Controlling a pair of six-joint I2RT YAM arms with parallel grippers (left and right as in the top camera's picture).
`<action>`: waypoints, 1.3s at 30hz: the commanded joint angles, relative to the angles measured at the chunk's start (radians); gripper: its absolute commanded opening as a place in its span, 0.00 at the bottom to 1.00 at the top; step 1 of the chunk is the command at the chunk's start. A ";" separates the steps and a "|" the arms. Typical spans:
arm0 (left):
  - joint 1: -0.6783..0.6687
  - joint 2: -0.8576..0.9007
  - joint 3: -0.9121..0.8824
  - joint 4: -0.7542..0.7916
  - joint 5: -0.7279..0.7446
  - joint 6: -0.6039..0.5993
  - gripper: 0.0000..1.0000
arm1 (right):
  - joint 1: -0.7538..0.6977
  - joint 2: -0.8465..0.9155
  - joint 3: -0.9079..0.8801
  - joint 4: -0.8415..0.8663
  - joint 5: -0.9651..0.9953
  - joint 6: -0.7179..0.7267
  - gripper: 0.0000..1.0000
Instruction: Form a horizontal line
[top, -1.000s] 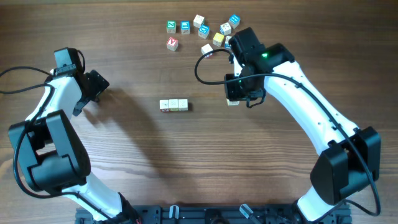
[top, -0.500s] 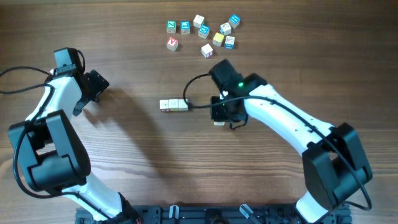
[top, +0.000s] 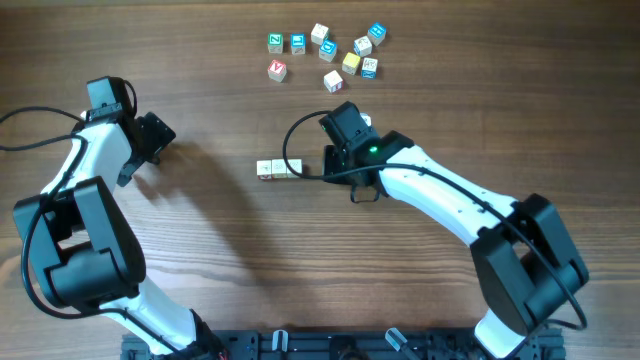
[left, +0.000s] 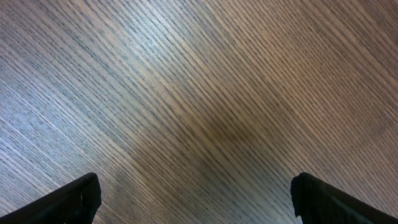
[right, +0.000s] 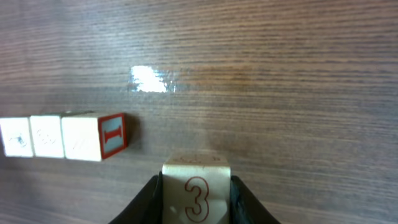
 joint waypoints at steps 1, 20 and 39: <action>-0.001 0.007 -0.003 0.000 0.001 -0.009 1.00 | 0.005 0.055 -0.002 0.020 0.055 0.036 0.11; -0.001 0.007 -0.003 0.000 0.001 -0.009 1.00 | 0.015 0.154 -0.002 0.203 0.062 0.058 0.48; -0.001 0.007 -0.003 0.000 0.001 -0.009 1.00 | -0.078 0.154 -0.002 0.356 0.143 0.067 0.37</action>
